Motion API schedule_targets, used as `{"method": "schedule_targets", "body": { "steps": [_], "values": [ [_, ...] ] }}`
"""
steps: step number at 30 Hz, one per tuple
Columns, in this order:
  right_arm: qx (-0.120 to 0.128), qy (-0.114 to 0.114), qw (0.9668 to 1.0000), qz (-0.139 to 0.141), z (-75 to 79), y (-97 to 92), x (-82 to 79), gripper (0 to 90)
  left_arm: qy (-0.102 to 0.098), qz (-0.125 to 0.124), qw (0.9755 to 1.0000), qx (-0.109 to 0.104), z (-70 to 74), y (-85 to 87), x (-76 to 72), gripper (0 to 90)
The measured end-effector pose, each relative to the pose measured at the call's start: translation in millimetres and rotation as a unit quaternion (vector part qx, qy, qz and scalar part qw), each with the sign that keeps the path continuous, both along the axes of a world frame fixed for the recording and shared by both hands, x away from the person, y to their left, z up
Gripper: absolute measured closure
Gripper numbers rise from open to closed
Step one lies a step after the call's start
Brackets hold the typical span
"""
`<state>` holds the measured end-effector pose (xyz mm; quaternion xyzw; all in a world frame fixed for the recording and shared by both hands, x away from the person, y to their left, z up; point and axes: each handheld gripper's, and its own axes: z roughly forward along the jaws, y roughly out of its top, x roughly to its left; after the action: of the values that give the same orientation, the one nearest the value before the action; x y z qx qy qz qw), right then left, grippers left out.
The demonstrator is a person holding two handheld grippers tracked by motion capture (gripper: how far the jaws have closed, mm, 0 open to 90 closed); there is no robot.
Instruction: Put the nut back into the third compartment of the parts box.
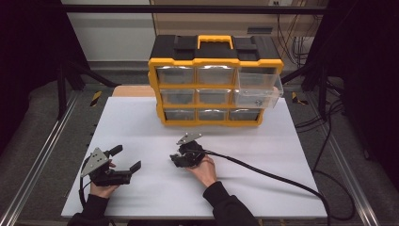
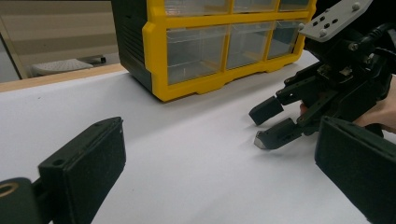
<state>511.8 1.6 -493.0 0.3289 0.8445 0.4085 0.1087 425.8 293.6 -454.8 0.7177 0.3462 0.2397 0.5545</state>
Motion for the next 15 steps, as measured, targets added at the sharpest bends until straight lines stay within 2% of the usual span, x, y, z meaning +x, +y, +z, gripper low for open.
{"method": "schedule_targets", "body": {
  "steps": [6,15],
  "values": [
    [0.000,0.009,0.9999,0.006,-0.4,0.2,-0.6,57.0,0.000,0.000,1.0000,0.001,-0.3,-0.3,0.4,1.8],
    [0.000,0.018,0.9997,0.014,0.5,-0.9,0.6,68.9,0.001,-0.001,1.0000,0.001,-0.1,-0.2,0.3,1.8]
  ]
}}
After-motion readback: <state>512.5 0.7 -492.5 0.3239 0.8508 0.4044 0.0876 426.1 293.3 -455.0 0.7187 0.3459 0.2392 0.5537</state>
